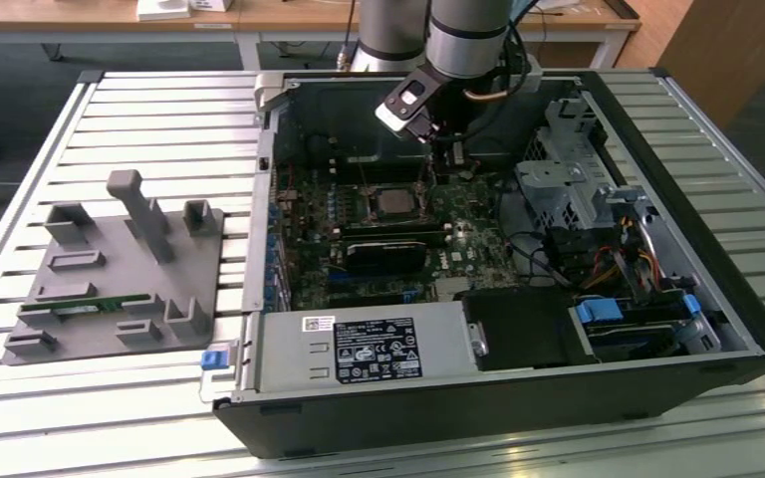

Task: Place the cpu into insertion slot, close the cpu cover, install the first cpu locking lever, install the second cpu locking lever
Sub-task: 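Close the cpu cover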

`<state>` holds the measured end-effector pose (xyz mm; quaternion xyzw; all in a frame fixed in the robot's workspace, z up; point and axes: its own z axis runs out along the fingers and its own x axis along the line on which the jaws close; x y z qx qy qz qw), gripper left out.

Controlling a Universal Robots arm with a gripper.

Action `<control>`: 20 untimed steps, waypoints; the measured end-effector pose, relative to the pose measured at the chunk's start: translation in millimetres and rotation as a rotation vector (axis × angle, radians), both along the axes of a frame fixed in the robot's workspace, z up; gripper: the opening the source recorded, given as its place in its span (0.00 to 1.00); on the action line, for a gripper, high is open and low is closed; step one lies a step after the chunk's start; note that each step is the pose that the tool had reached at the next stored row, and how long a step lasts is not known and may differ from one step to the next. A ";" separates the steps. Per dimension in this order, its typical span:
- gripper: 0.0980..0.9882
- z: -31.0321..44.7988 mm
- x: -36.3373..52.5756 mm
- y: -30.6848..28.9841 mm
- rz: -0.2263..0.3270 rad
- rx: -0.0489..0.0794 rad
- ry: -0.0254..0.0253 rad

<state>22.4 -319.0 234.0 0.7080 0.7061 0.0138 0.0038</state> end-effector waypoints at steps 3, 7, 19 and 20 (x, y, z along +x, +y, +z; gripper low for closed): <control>0.01 0.0 -3.1 0.0 0.000 0.000 0.0000; 0.01 -0.2 -10.1 0.0 0.000 0.000 0.0000; 0.01 -9.2 -35.6 0.0 0.000 0.000 0.0000; 0.01 -10.5 -38.2 0.0 0.000 0.000 0.0000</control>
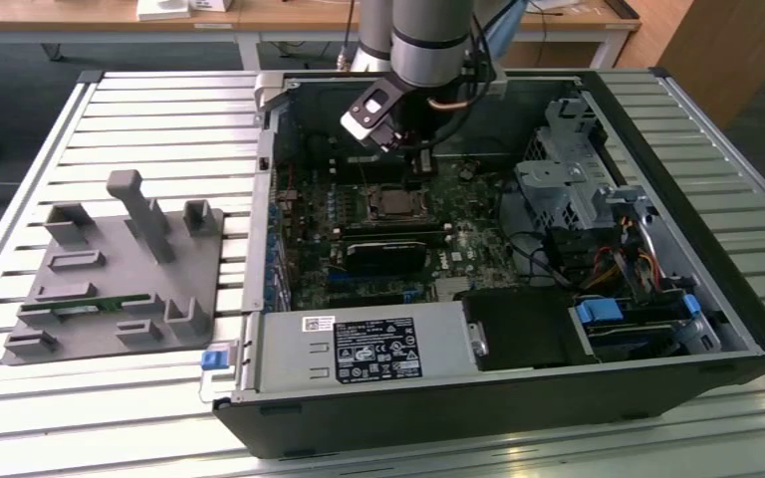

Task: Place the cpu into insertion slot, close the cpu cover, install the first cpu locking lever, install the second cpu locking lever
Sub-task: 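Close the cpu cover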

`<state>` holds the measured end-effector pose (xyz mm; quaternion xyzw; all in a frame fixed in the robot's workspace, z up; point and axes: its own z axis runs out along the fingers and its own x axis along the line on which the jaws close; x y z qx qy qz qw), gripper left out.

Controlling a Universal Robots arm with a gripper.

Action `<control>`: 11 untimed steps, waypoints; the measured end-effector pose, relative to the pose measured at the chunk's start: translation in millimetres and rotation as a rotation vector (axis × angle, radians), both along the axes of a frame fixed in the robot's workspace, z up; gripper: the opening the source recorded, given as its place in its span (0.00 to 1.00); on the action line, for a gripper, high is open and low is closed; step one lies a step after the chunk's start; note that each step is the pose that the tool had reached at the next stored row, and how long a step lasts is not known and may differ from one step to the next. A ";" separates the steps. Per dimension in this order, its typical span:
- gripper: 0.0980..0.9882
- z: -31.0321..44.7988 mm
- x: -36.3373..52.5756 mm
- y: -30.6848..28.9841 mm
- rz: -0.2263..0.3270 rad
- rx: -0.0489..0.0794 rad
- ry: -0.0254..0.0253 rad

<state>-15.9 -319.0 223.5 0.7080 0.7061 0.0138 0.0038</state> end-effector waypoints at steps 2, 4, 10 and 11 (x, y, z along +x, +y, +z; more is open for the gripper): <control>0.01 -1.6 -5.1 0.0 0.000 0.000 -0.0001; 0.01 -2.6 -7.9 0.0 0.000 0.000 -0.0001; 0.01 -6.9 -16.9 0.0 0.000 0.000 0.0000; 0.01 -7.5 -18.7 0.0 0.000 0.000 0.0000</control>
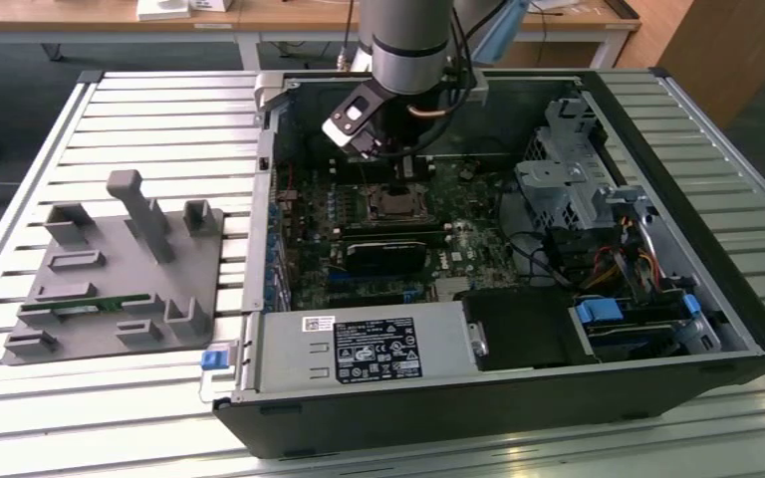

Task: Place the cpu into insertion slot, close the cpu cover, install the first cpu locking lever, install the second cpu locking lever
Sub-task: 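Close the cpu cover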

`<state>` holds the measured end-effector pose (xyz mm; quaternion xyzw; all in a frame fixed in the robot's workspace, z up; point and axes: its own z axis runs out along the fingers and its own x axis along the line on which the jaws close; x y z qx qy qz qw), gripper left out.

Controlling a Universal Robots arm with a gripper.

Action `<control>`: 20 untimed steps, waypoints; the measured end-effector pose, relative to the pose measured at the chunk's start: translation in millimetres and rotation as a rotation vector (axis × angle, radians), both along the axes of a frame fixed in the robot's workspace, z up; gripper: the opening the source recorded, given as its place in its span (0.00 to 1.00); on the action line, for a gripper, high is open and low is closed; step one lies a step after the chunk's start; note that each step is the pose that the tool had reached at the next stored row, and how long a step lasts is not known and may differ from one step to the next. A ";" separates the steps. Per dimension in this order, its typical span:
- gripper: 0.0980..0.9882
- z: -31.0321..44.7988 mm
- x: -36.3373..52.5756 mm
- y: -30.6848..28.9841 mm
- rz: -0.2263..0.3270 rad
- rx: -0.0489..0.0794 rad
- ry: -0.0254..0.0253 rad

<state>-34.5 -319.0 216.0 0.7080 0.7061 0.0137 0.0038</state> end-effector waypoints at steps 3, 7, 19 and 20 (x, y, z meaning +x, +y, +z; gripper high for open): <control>0.01 -2.2 -5.0 0.2 0.000 0.000 0.0000; 0.01 -5.3 -11.2 0.5 0.000 0.000 -0.0001; 0.01 -14.3 -15.0 1.3 0.000 0.000 0.0006; 0.01 -15.2 -15.0 1.3 0.000 0.000 0.0006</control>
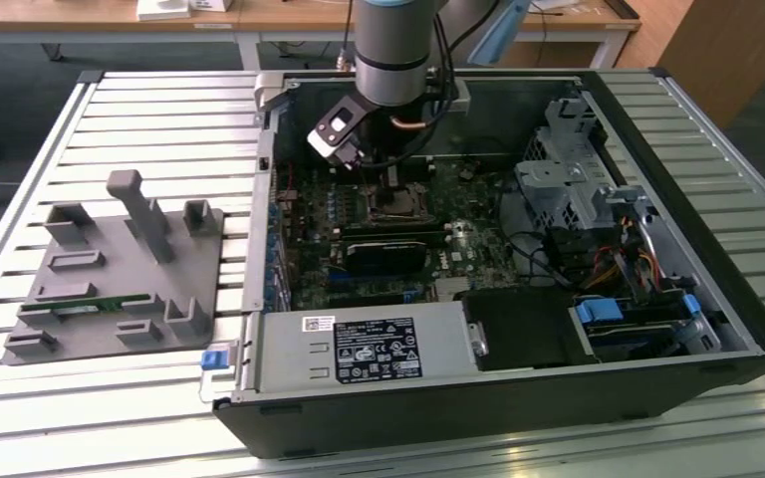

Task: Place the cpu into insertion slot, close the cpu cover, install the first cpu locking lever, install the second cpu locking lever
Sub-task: 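Close the cpu cover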

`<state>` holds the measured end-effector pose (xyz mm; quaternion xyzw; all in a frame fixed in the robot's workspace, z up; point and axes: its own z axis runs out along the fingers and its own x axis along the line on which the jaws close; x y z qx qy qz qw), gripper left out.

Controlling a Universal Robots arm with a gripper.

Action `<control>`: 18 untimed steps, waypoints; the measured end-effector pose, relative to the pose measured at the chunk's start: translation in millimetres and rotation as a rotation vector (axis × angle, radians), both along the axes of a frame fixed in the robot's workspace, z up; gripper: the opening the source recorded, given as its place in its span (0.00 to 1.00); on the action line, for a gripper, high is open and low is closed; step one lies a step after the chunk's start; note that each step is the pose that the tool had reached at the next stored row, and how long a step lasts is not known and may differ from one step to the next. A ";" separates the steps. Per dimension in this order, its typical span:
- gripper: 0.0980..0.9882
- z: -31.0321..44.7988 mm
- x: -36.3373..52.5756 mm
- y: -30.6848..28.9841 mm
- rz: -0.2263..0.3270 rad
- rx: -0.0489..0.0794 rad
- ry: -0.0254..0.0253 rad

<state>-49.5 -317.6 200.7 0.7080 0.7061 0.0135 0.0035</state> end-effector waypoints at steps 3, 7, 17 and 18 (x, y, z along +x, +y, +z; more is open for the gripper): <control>0.01 -2.0 -0.2 -0.2 0.000 -0.001 0.0011; 0.01 -1.9 -0.1 0.1 0.000 0.000 -0.0004; 0.01 12.3 -1.6 0.0 0.000 0.000 0.0000; 0.01 12.7 -1.6 0.1 0.000 0.000 0.0000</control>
